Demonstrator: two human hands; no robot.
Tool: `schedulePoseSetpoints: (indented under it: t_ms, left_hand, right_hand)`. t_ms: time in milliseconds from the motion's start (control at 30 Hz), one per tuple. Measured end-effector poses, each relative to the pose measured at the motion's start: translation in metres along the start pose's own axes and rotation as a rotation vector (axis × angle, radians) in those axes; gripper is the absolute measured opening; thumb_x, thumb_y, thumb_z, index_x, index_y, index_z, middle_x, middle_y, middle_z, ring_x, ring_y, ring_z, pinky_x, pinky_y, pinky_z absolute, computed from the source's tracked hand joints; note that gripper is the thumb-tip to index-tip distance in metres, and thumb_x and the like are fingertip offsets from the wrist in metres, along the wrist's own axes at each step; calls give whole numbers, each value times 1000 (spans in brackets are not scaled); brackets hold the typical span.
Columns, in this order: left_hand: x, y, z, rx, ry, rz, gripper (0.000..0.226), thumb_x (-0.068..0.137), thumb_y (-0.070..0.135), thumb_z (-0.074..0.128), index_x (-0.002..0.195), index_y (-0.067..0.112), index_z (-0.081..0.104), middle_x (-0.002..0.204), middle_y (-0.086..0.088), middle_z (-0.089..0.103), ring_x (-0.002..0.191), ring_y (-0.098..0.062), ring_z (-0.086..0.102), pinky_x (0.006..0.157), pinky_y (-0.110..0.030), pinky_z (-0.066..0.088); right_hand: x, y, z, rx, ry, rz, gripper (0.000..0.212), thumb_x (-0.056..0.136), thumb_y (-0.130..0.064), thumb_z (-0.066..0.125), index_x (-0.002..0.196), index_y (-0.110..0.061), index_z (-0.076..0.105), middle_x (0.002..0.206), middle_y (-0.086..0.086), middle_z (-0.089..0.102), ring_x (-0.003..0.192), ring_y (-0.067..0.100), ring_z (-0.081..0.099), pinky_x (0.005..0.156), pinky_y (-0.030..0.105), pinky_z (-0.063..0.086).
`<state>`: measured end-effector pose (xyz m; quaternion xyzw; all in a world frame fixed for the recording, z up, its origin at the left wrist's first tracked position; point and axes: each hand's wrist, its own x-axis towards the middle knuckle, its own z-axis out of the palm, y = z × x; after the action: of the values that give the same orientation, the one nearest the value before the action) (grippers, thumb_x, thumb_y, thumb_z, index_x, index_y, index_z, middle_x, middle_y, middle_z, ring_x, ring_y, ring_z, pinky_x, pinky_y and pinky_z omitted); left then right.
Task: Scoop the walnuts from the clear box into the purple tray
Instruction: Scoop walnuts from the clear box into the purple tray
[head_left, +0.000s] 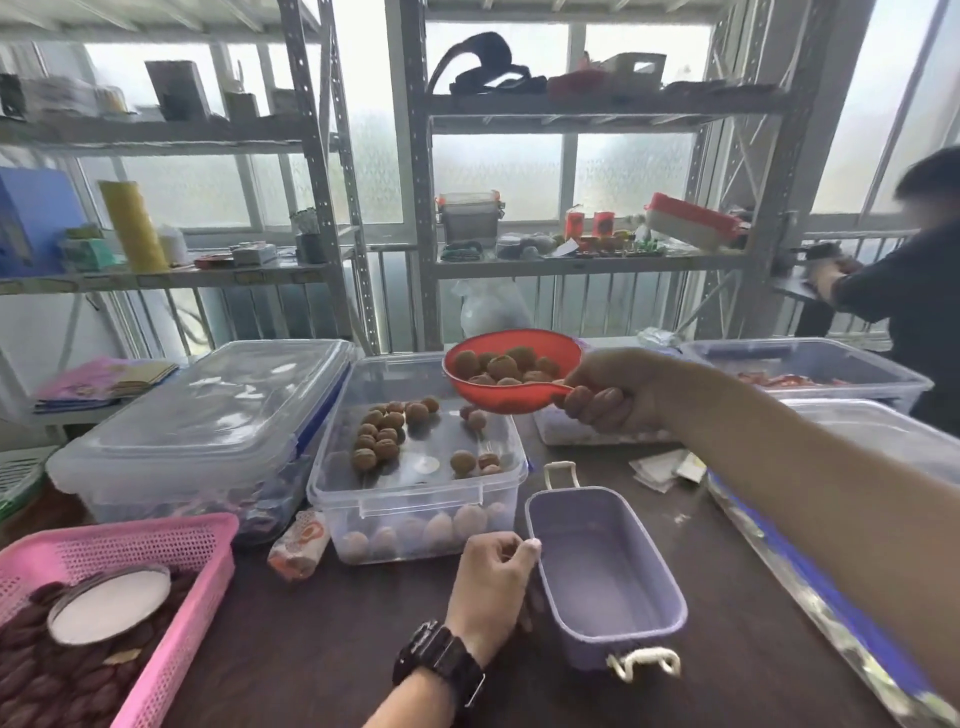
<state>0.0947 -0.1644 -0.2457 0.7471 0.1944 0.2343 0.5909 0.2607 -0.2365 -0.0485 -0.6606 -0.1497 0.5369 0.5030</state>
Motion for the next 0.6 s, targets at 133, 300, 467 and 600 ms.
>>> schedulePoseSetpoints:
  t_ms: [133, 300, 467, 600]
  left_hand:
    - [15, -3, 17, -81, 80, -43, 39, 91, 17, 60, 56, 8, 46, 47, -13, 48, 35, -19, 42, 39, -22, 30]
    - [29, -5, 36, -173, 135, -72, 37, 94, 18, 59, 60, 7, 50, 43, -12, 54, 27, -17, 43, 35, -18, 30]
    - [37, 2, 45, -220, 205, -45, 35, 96, 18, 60, 65, 3, 53, 42, -7, 54, 28, -14, 44, 33, -18, 32]
    - [36, 4, 47, -242, 201, -11, 29, 96, 21, 61, 72, 5, 57, 51, -14, 56, 32, -18, 46, 34, -19, 33]
  right_hand:
    - [-31, 18, -31, 1, 84, 21, 29, 99, -11, 25, 78, -5, 45, 39, 1, 43, 19, 5, 28, 21, 7, 17]
    - [-56, 52, -62, -133, 220, 88, 29, 97, -11, 29, 75, -6, 47, 41, 0, 43, 21, 4, 25, 24, 6, 14]
    - [-60, 84, -79, -292, 342, 150, 30, 99, -15, 33, 75, -8, 50, 41, 0, 45, 23, 4, 29, 26, 10, 18]
    - [-55, 100, -79, -387, 436, 147, 25, 98, -15, 38, 81, -7, 55, 42, 3, 50, 27, 7, 34, 27, 13, 23]
